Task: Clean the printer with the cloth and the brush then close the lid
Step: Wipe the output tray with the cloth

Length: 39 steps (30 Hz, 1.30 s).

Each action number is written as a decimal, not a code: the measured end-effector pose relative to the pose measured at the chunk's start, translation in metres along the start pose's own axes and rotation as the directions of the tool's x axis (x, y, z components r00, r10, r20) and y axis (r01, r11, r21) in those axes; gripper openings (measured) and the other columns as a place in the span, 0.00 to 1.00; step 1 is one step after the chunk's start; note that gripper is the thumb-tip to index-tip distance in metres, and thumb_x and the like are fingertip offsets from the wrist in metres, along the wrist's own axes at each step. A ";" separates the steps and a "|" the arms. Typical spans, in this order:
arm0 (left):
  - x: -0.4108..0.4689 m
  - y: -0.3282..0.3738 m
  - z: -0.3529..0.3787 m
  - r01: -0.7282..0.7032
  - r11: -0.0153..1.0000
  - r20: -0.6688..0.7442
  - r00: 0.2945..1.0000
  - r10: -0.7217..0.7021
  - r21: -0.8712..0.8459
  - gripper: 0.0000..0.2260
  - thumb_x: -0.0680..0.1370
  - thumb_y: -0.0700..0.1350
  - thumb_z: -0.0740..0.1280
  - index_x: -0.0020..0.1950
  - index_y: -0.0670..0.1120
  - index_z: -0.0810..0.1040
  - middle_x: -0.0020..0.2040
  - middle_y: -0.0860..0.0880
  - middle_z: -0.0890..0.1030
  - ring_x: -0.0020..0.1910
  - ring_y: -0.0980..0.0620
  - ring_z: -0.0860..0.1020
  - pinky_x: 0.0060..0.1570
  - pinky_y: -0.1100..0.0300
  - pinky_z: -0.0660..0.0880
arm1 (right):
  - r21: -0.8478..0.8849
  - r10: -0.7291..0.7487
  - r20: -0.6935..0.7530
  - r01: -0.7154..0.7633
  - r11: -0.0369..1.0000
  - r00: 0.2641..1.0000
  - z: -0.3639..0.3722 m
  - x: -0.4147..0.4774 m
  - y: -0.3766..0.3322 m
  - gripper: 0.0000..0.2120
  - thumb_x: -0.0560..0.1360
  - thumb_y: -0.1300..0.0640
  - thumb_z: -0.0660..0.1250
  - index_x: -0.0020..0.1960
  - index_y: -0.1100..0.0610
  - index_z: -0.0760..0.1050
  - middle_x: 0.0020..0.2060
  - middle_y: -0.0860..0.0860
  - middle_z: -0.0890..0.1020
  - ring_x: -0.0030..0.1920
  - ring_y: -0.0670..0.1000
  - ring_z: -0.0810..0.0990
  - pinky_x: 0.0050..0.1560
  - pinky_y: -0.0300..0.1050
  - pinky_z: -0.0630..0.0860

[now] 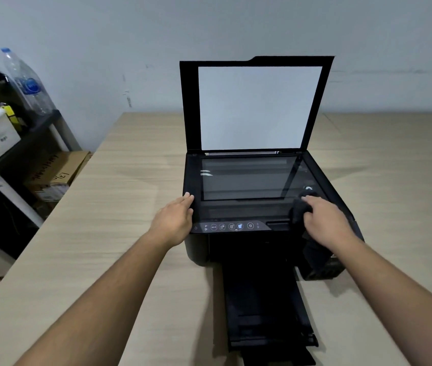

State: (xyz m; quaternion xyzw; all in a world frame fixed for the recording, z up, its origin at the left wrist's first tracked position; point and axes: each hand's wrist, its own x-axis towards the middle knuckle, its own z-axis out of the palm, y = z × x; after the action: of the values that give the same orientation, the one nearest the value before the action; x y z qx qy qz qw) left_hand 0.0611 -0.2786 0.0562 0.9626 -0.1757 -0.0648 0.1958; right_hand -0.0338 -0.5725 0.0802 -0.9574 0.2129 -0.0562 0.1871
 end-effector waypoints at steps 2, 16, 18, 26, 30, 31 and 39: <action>-0.001 -0.001 0.000 -0.006 0.999 0.003 1.000 0.006 -0.033 0.21 0.82 0.42 0.52 0.76 0.45 0.59 0.78 0.49 0.57 0.76 0.50 0.58 0.74 0.55 0.56 | 0.059 -0.099 0.009 0.098 0.993 0.995 0.013 -0.002 -0.026 0.23 0.73 0.64 0.58 0.67 0.55 0.72 0.68 0.52 0.72 0.70 0.52 0.67 0.68 0.44 0.62; -0.001 -0.004 -0.001 -0.003 0.983 -0.018 1.000 0.000 -0.182 0.24 0.80 0.33 0.51 0.75 0.45 0.62 0.77 0.50 0.59 0.76 0.52 0.58 0.73 0.62 0.53 | 0.189 -0.690 0.186 0.663 0.724 0.700 0.048 -0.040 -0.088 0.27 0.64 0.63 0.55 0.60 0.55 0.78 0.62 0.49 0.79 0.67 0.50 0.71 0.69 0.37 0.59; -0.001 -0.005 -0.001 0.002 0.981 -0.018 1.000 -0.006 -0.193 0.23 0.80 0.34 0.51 0.75 0.45 0.62 0.77 0.50 0.59 0.76 0.51 0.58 0.74 0.61 0.53 | 0.145 -0.662 0.110 0.647 0.749 0.742 0.042 -0.037 -0.057 0.28 0.62 0.59 0.52 0.57 0.55 0.80 0.59 0.48 0.80 0.64 0.52 0.75 0.69 0.41 0.61; -0.030 -0.008 0.019 -0.093 0.938 -0.218 0.976 0.019 -0.335 0.20 0.80 0.35 0.54 0.73 0.43 0.66 0.73 0.47 0.67 0.73 0.51 0.64 0.72 0.62 0.58 | 0.071 -0.570 -0.157 0.585 0.808 0.806 0.041 -0.051 0.009 0.26 0.62 0.62 0.53 0.55 0.55 0.80 0.53 0.48 0.83 0.57 0.54 0.78 0.61 0.44 0.69; -0.065 -0.003 0.038 -0.066 0.914 -0.515 0.841 -0.165 -0.401 0.12 0.78 0.35 0.58 0.59 0.42 0.76 0.53 0.49 0.75 0.52 0.52 0.74 0.55 0.64 0.67 | 0.036 -0.660 -0.227 0.683 0.729 0.716 0.041 -0.075 0.011 0.25 0.61 0.63 0.53 0.53 0.60 0.80 0.50 0.51 0.83 0.55 0.52 0.75 0.59 0.44 0.68; -0.075 -0.001 0.045 -0.030 0.893 -0.525 0.818 -0.236 -0.448 0.10 0.78 0.34 0.58 0.54 0.43 0.76 0.47 0.51 0.75 0.47 0.52 0.74 0.50 0.63 0.68 | 0.017 -0.703 -0.204 0.720 0.694 0.682 0.044 -0.083 0.013 0.25 0.61 0.63 0.53 0.53 0.60 0.80 0.50 0.51 0.83 0.56 0.51 0.74 0.59 0.45 0.68; -0.107 0.017 0.110 0.552 0.344 0.487 0.834 -0.260 -0.760 0.08 0.82 0.41 0.56 0.55 0.44 0.73 0.39 0.50 0.75 0.37 0.54 0.74 0.36 0.63 0.68 | 0.231 -0.523 0.290 0.472 0.851 0.801 0.097 -0.110 0.027 0.27 0.69 0.63 0.61 0.67 0.49 0.70 0.67 0.44 0.72 0.70 0.46 0.65 0.73 0.45 0.59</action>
State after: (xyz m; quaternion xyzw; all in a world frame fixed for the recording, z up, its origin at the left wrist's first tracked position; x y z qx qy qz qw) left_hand -0.0646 -0.2932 -0.0313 0.7115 0.1055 -0.3283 0.6123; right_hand -0.1254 -0.5161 -0.0229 -0.9577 -0.0869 0.0485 0.2701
